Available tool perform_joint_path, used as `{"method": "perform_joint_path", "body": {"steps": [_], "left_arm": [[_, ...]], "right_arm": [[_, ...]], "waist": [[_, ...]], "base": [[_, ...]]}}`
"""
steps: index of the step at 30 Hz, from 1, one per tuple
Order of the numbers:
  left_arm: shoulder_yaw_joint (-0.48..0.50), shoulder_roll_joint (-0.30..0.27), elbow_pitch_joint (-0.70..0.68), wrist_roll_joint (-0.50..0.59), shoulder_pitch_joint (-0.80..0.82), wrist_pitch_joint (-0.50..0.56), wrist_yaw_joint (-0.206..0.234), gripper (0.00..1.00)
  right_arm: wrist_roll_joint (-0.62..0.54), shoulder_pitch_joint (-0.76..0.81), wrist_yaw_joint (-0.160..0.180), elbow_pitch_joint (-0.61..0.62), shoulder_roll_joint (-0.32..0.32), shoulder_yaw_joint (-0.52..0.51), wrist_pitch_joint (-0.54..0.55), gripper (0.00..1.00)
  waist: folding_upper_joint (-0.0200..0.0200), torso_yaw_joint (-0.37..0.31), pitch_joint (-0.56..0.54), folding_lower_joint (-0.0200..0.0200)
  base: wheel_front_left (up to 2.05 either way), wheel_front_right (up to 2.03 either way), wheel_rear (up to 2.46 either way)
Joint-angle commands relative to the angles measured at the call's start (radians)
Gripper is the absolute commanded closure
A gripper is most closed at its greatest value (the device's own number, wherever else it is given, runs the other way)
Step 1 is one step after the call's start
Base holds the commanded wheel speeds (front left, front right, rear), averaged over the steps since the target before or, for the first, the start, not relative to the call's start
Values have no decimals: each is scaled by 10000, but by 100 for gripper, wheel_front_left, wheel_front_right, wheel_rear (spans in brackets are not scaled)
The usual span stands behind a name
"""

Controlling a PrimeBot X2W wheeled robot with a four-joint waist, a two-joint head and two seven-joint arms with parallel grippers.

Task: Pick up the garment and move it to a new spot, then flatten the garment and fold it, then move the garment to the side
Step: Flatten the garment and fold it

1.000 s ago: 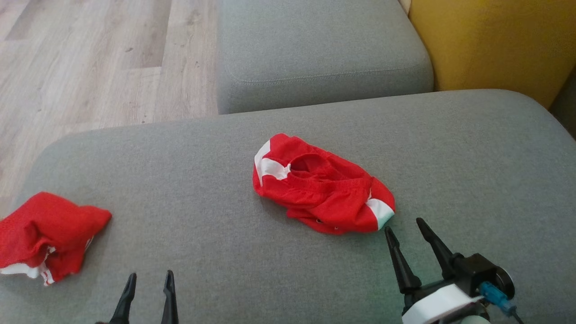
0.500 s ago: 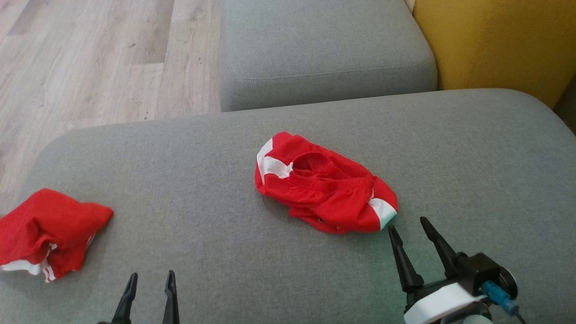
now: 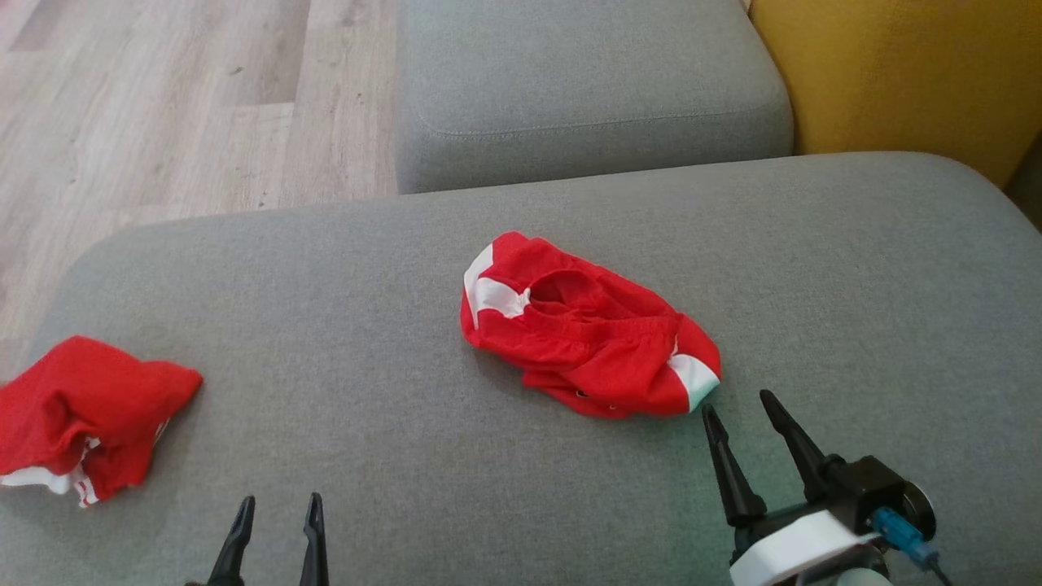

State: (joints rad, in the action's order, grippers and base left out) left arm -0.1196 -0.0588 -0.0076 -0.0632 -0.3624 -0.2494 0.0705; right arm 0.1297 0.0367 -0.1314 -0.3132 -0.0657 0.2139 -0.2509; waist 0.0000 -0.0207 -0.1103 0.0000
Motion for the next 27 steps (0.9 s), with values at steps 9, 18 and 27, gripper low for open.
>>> {"method": "perform_joint_path", "body": {"steps": [9, 18, 27], "left_arm": [[-60, 85, -76, 270, 1072, -124, -308, 0], [-1655, 85, 1566, 640, 4151, 557, -1072, 0], [-4062, 85, 2700, 244, 8646, 3401, -1680, 0]], "right_arm": [[-22, -492, 7, 557, 56, 120, -109, 0], [-138, -1108, 7, 1262, -11, 89, -109, 0], [-282, -1584, 7, 1928, -115, -179, -109, 0]], "waist": [[0, -478, 499, 0], [0, -1515, 1452, 0], [0, -2544, 2850, 0]], "base": [[0, 0, 0], [0, 0, 0], [0, 0, 0]]}}
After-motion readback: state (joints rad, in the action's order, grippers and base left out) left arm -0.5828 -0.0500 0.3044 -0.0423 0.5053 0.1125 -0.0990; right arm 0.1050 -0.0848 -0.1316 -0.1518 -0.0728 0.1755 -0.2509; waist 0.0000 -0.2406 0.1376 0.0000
